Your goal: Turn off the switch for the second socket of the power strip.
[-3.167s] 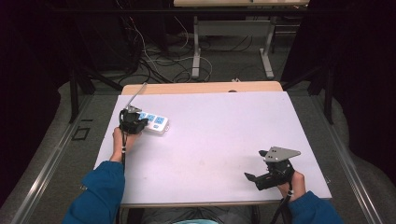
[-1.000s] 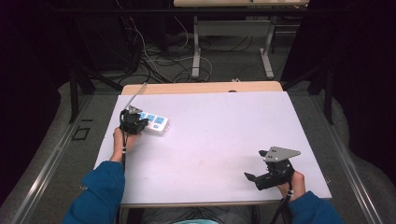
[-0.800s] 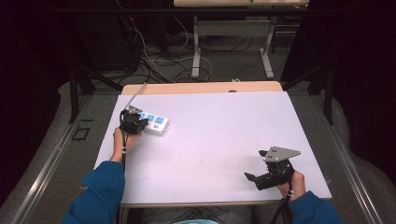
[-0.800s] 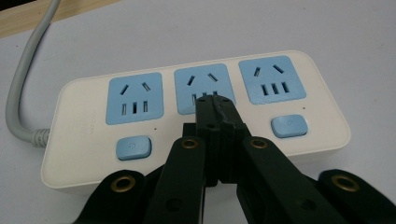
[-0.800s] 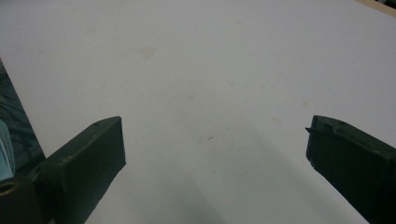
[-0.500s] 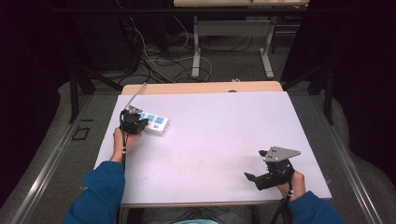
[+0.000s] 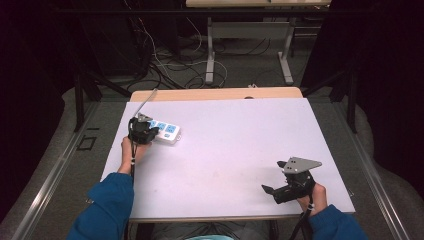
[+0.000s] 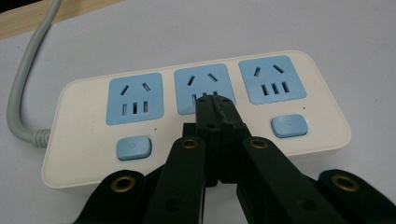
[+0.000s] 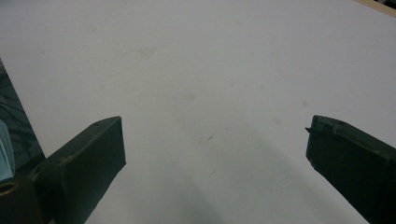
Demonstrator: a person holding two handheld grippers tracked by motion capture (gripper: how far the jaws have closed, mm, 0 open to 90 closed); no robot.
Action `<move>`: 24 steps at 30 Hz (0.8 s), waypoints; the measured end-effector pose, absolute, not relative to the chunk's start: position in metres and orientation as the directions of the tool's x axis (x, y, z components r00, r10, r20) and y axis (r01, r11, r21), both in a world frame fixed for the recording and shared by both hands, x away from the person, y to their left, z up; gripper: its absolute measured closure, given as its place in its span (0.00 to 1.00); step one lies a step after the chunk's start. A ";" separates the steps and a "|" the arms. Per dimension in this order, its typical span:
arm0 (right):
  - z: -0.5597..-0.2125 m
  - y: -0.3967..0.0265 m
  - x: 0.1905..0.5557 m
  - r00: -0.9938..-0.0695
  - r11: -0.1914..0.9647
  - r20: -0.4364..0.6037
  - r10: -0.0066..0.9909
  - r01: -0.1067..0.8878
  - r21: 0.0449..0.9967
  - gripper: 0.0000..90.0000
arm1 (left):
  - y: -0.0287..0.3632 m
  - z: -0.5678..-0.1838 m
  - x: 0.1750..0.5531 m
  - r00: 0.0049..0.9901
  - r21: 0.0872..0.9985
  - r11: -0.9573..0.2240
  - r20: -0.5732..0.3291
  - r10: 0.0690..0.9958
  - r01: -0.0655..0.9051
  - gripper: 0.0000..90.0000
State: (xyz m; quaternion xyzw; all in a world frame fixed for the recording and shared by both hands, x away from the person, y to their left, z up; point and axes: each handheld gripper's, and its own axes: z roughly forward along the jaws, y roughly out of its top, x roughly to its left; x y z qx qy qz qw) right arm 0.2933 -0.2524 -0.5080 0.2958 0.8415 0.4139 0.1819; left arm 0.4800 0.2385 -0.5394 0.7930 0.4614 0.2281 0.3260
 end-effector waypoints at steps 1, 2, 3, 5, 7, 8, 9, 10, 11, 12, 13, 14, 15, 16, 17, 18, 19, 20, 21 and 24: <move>-0.508 -0.252 0.293 -0.759 0.482 -0.061 0.648 0.347 0.804 0.04 | 0.239 -0.539 0.480 0.470 0.728 -0.361 0.060 0.881 0.583 1.00; -0.508 -0.252 0.293 -0.760 0.482 -0.059 0.647 0.348 0.804 0.04 | 0.238 -0.539 0.480 0.470 0.728 -0.361 0.061 0.880 0.583 1.00; -0.508 -0.252 0.293 -0.759 0.482 -0.060 0.648 0.348 0.804 0.04 | 0.239 -0.539 0.480 0.470 0.728 -0.361 0.060 0.881 0.583 1.00; -0.508 -0.252 0.293 -0.759 0.482 -0.062 0.648 0.347 0.804 0.04 | 0.238 -0.539 0.480 0.470 0.728 -0.361 0.061 0.881 0.583 1.00; -0.508 -0.252 0.293 -0.759 0.481 -0.060 0.648 0.348 0.805 0.04 | 0.238 -0.539 0.480 0.470 0.728 -0.361 0.061 0.881 0.583 1.00; -0.508 -0.252 0.293 -0.760 0.482 -0.060 0.648 0.347 0.804 0.04 | 0.239 -0.539 0.480 0.470 0.728 -0.361 0.060 0.881 0.583 1.00; -0.508 -0.252 0.293 -0.760 0.482 -0.060 0.648 0.347 0.805 0.04 | 0.239 -0.539 0.480 0.470 0.728 -0.361 0.060 0.881 0.583 1.00; -0.508 -0.252 0.293 -0.759 0.482 -0.062 0.649 0.347 0.804 0.04 | 0.239 -0.539 0.480 0.470 0.728 -0.360 0.059 0.881 0.583 1.00; -0.508 -0.252 0.293 -0.759 0.482 -0.062 0.649 0.347 0.804 0.04 | 0.238 -0.540 0.480 0.465 0.732 -0.354 0.057 0.883 0.582 1.00; -0.508 -0.252 0.293 -0.760 0.481 -0.059 0.648 0.348 0.805 0.04 | 0.238 -0.540 0.480 0.465 0.732 -0.353 0.057 0.883 0.582 1.00; -0.508 -0.252 0.293 -0.760 0.482 -0.060 0.647 0.347 0.805 0.04 | 0.239 -0.539 0.480 0.471 0.728 -0.362 0.061 0.880 0.582 1.00; -0.508 -0.252 0.293 -0.759 0.482 -0.060 0.648 0.348 0.804 0.04 | 0.239 -0.539 0.480 0.471 0.728 -0.363 0.062 0.880 0.582 1.00; -0.508 -0.252 0.293 -0.760 0.482 -0.060 0.648 0.347 0.804 0.04 | 0.239 -0.539 0.480 0.471 0.728 -0.363 0.062 0.880 0.582 1.00; -0.508 -0.252 0.293 -0.760 0.482 -0.060 0.647 0.347 0.804 0.04 | 0.239 -0.539 0.480 0.471 0.728 -0.363 0.062 0.880 0.582 1.00; -0.508 -0.252 0.293 -0.759 0.482 -0.062 0.649 0.347 0.804 0.04 | 0.239 -0.539 0.480 0.469 0.731 -0.360 0.061 0.881 0.579 1.00; -0.508 -0.252 0.293 -0.759 0.482 -0.060 0.648 0.348 0.804 0.04 | 0.239 -0.539 0.480 0.470 0.728 -0.360 0.059 0.881 0.583 1.00; -0.508 -0.252 0.293 -0.760 0.482 -0.059 0.648 0.348 0.805 0.04 | 0.239 -0.539 0.480 0.471 0.728 -0.362 0.062 0.880 0.582 1.00; -0.508 -0.252 0.293 -0.760 0.482 -0.060 0.648 0.347 0.804 0.04 | 0.239 -0.539 0.480 0.471 0.728 -0.362 0.061 0.880 0.582 1.00; -0.508 -0.252 0.293 -0.759 0.481 -0.059 0.648 0.348 0.805 0.04 | 0.238 -0.540 0.480 0.466 0.734 -0.353 0.057 0.883 0.580 1.00; -0.508 -0.252 0.294 -0.760 0.484 -0.064 0.647 0.344 0.804 0.04 | 0.238 -0.540 0.480 0.461 0.741 -0.344 0.053 0.886 0.576 1.00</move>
